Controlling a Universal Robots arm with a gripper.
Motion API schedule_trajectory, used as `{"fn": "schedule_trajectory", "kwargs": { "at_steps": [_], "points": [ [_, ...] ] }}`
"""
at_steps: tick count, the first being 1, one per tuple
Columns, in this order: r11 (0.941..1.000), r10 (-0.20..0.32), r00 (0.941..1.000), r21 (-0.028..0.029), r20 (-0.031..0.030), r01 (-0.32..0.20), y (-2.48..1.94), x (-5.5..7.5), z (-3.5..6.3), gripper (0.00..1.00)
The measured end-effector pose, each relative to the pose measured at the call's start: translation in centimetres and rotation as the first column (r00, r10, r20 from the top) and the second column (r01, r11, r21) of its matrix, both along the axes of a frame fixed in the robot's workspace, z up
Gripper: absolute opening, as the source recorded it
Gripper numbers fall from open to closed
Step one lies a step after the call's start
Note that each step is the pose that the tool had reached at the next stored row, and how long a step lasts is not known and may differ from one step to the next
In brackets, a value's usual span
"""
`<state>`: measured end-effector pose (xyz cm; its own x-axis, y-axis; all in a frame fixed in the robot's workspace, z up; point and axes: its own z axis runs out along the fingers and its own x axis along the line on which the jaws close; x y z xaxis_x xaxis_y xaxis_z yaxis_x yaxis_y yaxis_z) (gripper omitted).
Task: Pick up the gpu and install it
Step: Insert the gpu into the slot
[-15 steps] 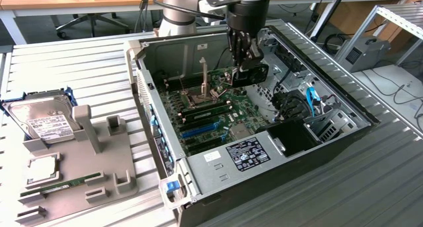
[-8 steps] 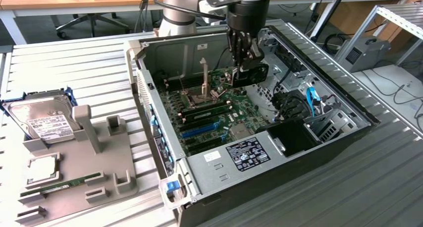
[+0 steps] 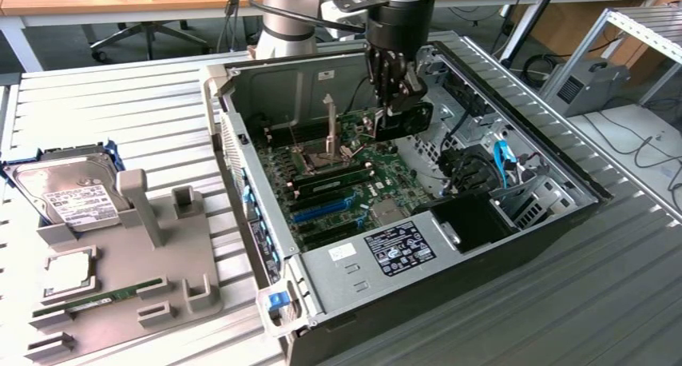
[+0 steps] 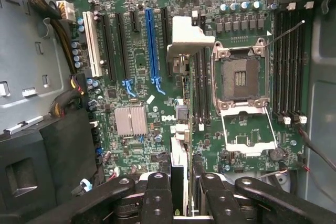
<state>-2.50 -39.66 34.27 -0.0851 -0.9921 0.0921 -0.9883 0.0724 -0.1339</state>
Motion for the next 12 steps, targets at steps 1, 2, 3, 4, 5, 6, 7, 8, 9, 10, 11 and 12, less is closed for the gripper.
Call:
{"fn": "schedule_trajectory", "kwargs": {
  "at_steps": [1, 2, 3, 4, 5, 6, 7, 8, 9, 10, 11, 12],
  "points": [
    [1.0000, 0.000, 1.0000, 0.0000, 0.0000, 0.000, 0.00, 0.00, 0.00, 0.26],
    [1.0000, 0.000, 1.0000, 0.0000, 0.0000, 0.000, 0.00, 0.00, 0.00, 0.26],
    [1.0000, 0.000, 1.0000, 0.0006, -0.0001, 0.000, 0.00, 0.00, 0.01, 0.26],
    [1.0000, 0.000, 1.0000, 0.0099, 0.0000, 0.000, 0.00, 0.00, 0.01, 0.26],
    [0.9996, 0.000, 1.0000, 0.0288, 0.0000, 0.000, 0.00, -0.01, 0.00, 0.26],
    [0.9990, 0.000, 1.0000, 0.0458, 0.0000, 0.000, -0.01, 0.00, 0.00, 0.26],
    [0.9987, 0.000, 1.0000, 0.0517, 0.0000, 0.000, -0.01, -0.01, 0.00, 0.26],
    [0.9987, 0.000, 1.0000, 0.0516, 0.0000, 0.000, 0.00, 0.00, 0.00, 0.26],
    [0.9987, 0.000, 1.0000, 0.0517, 0.0000, 0.000, 0.00, 0.00, 0.00, 0.26],
    [0.9987, 0.000, 1.0000, 0.0519, -0.0005, 0.000, 0.00, 0.00, 0.00, 0.26],
    [0.9986, 0.000, 1.0000, 0.0520, -0.0044, 0.000, 0.00, 0.01, -0.02, 0.26],
    [0.9986, 0.000, 0.9999, 0.0520, -0.0157, 0.001, 0.00, 0.00, -0.03, 0.26]
  ]
}}
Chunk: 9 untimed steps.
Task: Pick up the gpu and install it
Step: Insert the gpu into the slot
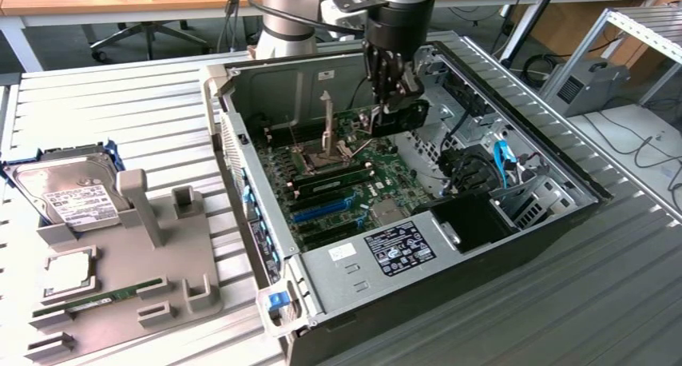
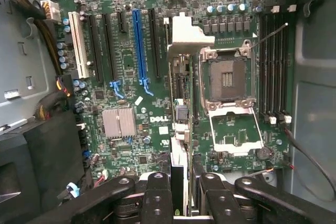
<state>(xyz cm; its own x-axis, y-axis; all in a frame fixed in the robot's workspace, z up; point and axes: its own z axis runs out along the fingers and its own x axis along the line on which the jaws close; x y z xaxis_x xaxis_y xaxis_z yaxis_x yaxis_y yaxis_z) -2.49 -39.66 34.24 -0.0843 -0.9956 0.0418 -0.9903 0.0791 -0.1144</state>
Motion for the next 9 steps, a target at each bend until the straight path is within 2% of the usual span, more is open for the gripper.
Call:
{"fn": "schedule_trajectory", "kwargs": {
  "at_steps": [1, 2, 3, 4, 5, 6, 9],
  "points": [
    [1.0000, 0.000, 0.9998, -0.0002, -0.0207, 0.000, 0.00, 0.00, -0.02, 0.26],
    [1.0000, 0.000, 0.9993, -0.0001, -0.0374, 0.000, 0.00, 0.00, -0.03, 0.26],
    [1.0000, 0.000, 0.9980, -0.0001, -0.0625, 0.000, 0.00, 0.00, -0.06, 0.26],
    [1.0000, 0.000, 0.9956, -0.0002, -0.0938, 0.000, 0.00, 0.00, -0.08, 0.26],
    [1.0000, 0.000, 0.9937, -0.0001, -0.1117, 0.000, 0.00, 0.00, -0.09, 0.26],
    [1.0000, 0.000, 0.9926, -0.0003, -0.1217, 0.000, 0.00, 0.01, -0.09, 0.26],
    [1.0000, 0.000, 0.9925, -0.0003, -0.1219, 0.000, 0.00, 0.01, -0.09, 0.26]
  ]
}}
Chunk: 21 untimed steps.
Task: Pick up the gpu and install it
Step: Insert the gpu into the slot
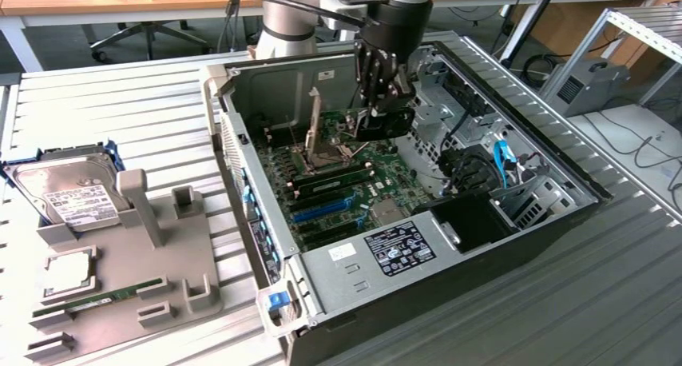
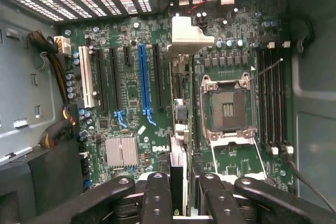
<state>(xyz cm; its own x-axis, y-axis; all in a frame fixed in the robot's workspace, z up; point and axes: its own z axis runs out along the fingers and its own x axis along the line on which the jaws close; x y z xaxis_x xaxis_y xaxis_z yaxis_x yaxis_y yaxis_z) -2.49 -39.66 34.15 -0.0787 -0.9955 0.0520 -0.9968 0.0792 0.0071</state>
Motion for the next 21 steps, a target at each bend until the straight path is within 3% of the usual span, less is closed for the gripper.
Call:
{"fn": "schedule_trajectory", "kwargs": {
  "at_steps": [3, 4, 5, 6, 7, 8, 11, 17, 21],
  "points": [
    [1.0000, 0.006, 1.0000, 0.0001, 0.0000, -0.006, 0.00, 0.0, 0.00, 0.26],
    [0.9996, 0.029, 0.9996, 0.0002, 0.0001, -0.029, 0.00, 0.0, -0.01, 0.26],
    [0.9959, 0.091, 0.9959, 0.0003, 0.0001, -0.091, 0.00, 0.0, -0.01, 0.26],
    [0.9944, 0.102, 0.9947, 0.0262, 0.0027, -0.103, 0.00, 0.0, 0.00, 0.26],
    [0.9849, 0.169, 0.9857, 0.0390, 0.0041, -0.169, 0.00, 0.0, -0.01, 0.26],
    [0.9856, 0.165, 0.9864, 0.0398, 0.0042, -0.165, -0.68, 0.0, -0.31, 0.26],
    [0.9861, 0.161, 0.9869, 0.0398, 0.0042, -0.161, -1.42, -0.7, -1.08, 0.26],
    [0.9861, 0.161, 0.9869, 0.0400, 0.0043, -0.161, -1.95, -1.6, -1.84, 0.26],
    [0.9861, 0.161, 0.9869, 0.0398, 0.0042, -0.161, -1.98, -1.6, -2.05, 0.26]
  ]
}}
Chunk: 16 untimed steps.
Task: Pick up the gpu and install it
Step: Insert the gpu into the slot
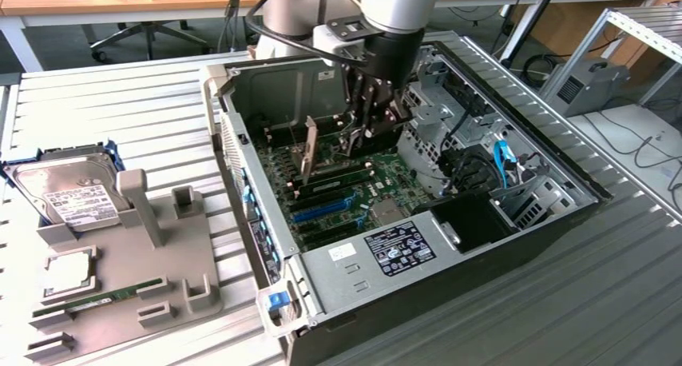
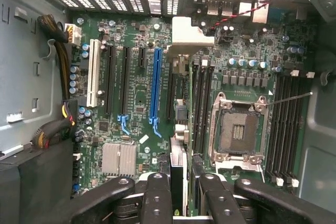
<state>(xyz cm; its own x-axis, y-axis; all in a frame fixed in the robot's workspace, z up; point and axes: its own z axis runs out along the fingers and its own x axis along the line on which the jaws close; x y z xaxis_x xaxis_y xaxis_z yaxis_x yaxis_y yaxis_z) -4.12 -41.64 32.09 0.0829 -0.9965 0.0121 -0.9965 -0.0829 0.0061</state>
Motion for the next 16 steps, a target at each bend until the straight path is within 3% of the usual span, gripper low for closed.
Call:
{"fn": "schedule_trajectory", "kwargs": {
  "at_steps": [16],
  "points": [
    [1.0000, 0.000, 1.0000, 0.0001, 0.0000, 0.000, -0.05, -0.26, -0.44, 0.26]
  ]
}}
